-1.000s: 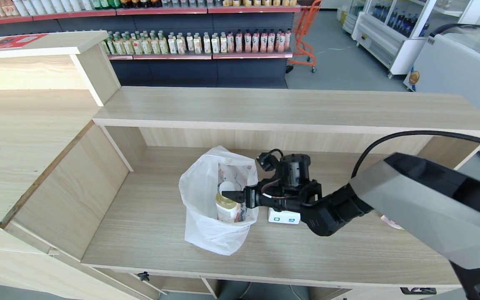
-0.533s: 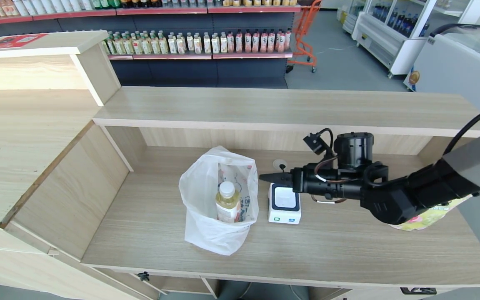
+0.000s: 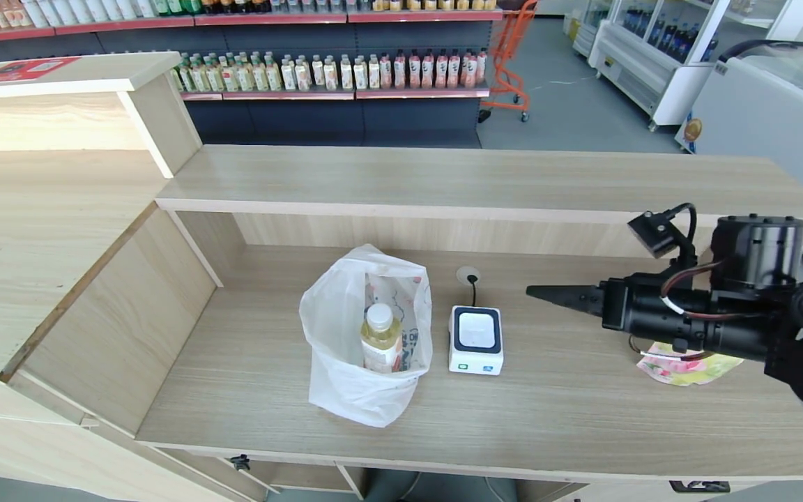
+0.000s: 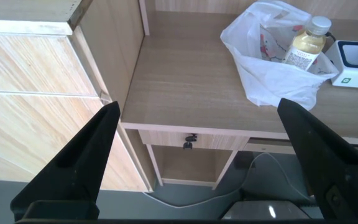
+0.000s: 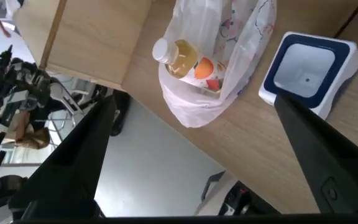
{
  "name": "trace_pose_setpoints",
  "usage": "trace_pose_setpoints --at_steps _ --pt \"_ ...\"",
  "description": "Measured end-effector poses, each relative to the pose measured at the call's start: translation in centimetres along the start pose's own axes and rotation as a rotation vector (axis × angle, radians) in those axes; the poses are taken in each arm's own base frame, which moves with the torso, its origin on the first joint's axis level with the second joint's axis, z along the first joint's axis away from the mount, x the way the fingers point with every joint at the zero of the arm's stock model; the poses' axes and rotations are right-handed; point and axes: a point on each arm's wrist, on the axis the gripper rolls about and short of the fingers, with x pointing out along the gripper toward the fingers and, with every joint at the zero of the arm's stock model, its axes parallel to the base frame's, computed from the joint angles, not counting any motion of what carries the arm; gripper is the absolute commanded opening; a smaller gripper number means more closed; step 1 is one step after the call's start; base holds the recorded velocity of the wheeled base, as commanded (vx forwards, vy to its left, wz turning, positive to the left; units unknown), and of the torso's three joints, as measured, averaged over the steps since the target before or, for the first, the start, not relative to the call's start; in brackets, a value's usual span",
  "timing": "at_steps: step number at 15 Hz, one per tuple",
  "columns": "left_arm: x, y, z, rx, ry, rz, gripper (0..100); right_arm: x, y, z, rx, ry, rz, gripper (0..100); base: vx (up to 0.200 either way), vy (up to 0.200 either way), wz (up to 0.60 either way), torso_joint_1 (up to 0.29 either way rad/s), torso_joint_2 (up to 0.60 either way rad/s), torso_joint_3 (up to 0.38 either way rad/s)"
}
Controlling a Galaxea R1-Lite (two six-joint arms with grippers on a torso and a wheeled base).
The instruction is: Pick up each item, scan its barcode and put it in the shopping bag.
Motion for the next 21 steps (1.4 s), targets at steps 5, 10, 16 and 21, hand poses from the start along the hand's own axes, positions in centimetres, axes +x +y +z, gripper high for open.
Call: trace_pose_setpoints --at_steps 5,10,16,21 --pt "0.0 0.0 0.0 0.000 0.000 0.000 100 -6.8 0.7 1.6 0.123 -0.191 -0.132 100 0.000 0.000 0.00 0.000 0.00 0.000" --pt "0.0 0.0 0.0 0.000 0.000 0.000 100 -9.5 0.3 1.7 0.130 -0.265 -0.213 100 0.000 0.000 0.00 0.000 0.00 0.000" --pt "0.0 0.0 0.0 0.000 0.000 0.000 100 -10.6 1.3 2.1 0.035 -0.333 -0.289 100 0.000 -0.033 0.00 0.000 0.00 0.001" --pt "0.0 0.0 0.0 0.001 0.000 0.000 100 -11.2 1.9 1.7 0.167 -0.331 -0.313 100 0.000 -0.200 0.00 0.004 0.00 0.005"
